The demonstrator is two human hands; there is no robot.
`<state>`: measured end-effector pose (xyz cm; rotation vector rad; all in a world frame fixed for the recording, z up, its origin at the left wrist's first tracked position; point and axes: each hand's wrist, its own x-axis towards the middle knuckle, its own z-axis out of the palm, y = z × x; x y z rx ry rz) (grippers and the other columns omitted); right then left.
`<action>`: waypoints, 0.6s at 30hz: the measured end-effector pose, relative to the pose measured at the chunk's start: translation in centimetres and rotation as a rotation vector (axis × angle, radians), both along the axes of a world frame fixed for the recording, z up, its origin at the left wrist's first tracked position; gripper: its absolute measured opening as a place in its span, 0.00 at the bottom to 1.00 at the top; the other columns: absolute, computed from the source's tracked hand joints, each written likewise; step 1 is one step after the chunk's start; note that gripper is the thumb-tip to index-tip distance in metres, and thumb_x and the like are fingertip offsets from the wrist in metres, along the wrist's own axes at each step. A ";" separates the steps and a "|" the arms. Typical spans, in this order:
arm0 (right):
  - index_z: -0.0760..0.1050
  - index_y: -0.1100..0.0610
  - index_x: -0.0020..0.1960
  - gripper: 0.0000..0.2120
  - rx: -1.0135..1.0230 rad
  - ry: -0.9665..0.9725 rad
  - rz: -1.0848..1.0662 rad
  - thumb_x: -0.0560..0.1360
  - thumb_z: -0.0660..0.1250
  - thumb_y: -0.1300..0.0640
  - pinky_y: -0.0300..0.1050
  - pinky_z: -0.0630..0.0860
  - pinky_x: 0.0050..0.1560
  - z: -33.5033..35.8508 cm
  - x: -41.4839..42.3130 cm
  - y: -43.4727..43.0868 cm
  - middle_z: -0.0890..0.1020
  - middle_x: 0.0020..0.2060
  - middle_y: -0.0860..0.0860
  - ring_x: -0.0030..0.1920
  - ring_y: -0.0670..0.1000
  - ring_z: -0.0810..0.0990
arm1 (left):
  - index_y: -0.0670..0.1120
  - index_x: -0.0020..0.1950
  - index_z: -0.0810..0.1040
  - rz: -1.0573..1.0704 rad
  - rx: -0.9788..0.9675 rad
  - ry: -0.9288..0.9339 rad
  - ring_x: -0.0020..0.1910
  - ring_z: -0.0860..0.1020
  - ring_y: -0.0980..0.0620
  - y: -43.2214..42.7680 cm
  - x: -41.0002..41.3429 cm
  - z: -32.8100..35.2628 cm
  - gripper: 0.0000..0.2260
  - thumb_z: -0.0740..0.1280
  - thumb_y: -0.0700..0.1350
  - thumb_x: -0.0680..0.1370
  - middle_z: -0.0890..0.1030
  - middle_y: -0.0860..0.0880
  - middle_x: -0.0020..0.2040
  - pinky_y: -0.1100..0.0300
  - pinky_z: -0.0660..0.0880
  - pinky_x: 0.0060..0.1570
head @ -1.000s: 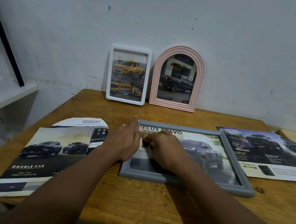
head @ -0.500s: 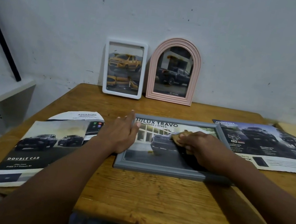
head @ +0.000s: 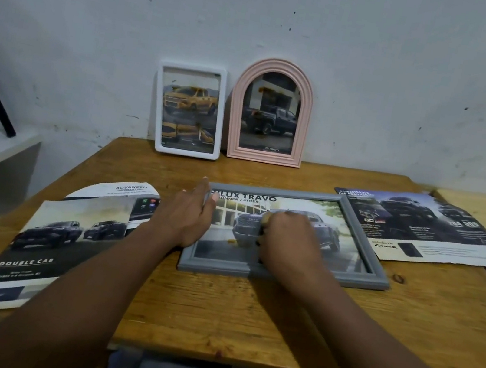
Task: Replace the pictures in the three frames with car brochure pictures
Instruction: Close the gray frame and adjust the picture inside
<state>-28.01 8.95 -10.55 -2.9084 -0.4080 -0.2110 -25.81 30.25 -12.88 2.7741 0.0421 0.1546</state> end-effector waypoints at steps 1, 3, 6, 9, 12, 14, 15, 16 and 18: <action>0.78 0.60 0.55 0.10 0.022 0.003 0.037 0.75 0.64 0.62 0.53 0.76 0.55 0.0 -0.4 1.3 0.80 0.51 0.57 0.57 0.60 0.75 | 0.48 0.82 0.55 0.002 -0.012 -0.001 0.73 0.69 0.38 0.0 0.0 0.0 0.29 0.45 0.62 0.85 0.71 0.40 0.75 0.41 0.66 0.69; 0.78 0.59 0.55 0.08 0.064 0.002 0.115 0.78 0.64 0.59 0.53 0.73 0.55 0.0 -0.9 3.3 0.79 0.53 0.57 0.58 0.58 0.72 | 0.49 0.82 0.55 0.007 -0.034 -0.003 0.72 0.69 0.38 -0.3 -0.2 0.0 0.28 0.46 0.60 0.85 0.72 0.40 0.74 0.43 0.66 0.67; 0.80 0.56 0.48 0.04 0.145 0.017 0.343 0.77 0.67 0.56 0.51 0.74 0.54 -0.6 -0.7 4.3 0.80 0.47 0.53 0.55 0.55 0.73 | 0.49 0.82 0.55 0.009 -0.064 -0.010 0.73 0.69 0.39 -0.4 -0.4 0.1 0.27 0.46 0.59 0.86 0.72 0.40 0.74 0.44 0.66 0.67; 0.83 0.53 0.54 0.08 0.175 0.097 0.560 0.78 0.67 0.57 0.50 0.74 0.55 -0.7 -0.1 2.7 0.83 0.50 0.51 0.53 0.53 0.74 | 0.49 0.82 0.56 0.007 -0.082 -0.018 0.74 0.68 0.39 -0.3 -0.4 0.1 0.27 0.46 0.58 0.86 0.70 0.41 0.76 0.45 0.65 0.68; 0.78 0.49 0.66 0.15 0.107 0.150 0.614 0.80 0.65 0.54 0.46 0.72 0.57 0.3 0.2 -0.4 0.79 0.58 0.49 0.56 0.47 0.71 | 0.48 0.83 0.55 0.002 -0.077 -0.013 0.75 0.66 0.38 -0.3 -0.4 0.1 0.27 0.46 0.59 0.86 0.68 0.42 0.78 0.45 0.63 0.70; 0.76 0.47 0.68 0.16 0.038 0.162 0.573 0.80 0.64 0.52 0.45 0.72 0.58 0.9 0.7 -2.5 0.77 0.58 0.49 0.56 0.46 0.72 | 0.49 0.83 0.54 0.001 -0.045 0.001 0.76 0.65 0.39 -0.1 -0.2 -0.2 0.28 0.45 0.60 0.85 0.66 0.43 0.79 0.43 0.63 0.71; 0.76 0.46 0.68 0.17 0.010 0.161 0.551 0.80 0.65 0.51 0.46 0.73 0.59 1.0 1.0 -3.5 0.77 0.58 0.50 0.56 0.48 0.73 | 0.49 0.83 0.53 0.003 -0.026 0.010 0.76 0.64 0.39 0.0 -0.1 -0.2 0.29 0.45 0.61 0.85 0.66 0.43 0.79 0.42 0.63 0.72; 0.77 0.46 0.67 0.17 -0.018 0.165 0.523 0.80 0.65 0.51 0.46 0.73 0.58 1.1 1.2 -4.8 0.78 0.57 0.51 0.57 0.50 0.75 | 0.49 0.83 0.53 0.008 -0.011 0.021 0.77 0.63 0.39 0.1 0.1 -0.3 0.29 0.45 0.62 0.85 0.65 0.43 0.79 0.41 0.63 0.72; 0.77 0.45 0.66 0.16 -0.054 0.166 0.445 0.79 0.66 0.51 0.43 0.72 0.56 1.3 1.4 -7.5 0.78 0.57 0.52 0.57 0.52 0.76 | 0.49 0.83 0.52 0.014 0.013 0.042 0.78 0.62 0.38 0.1 0.2 -0.2 0.30 0.45 0.62 0.84 0.64 0.44 0.80 0.41 0.62 0.73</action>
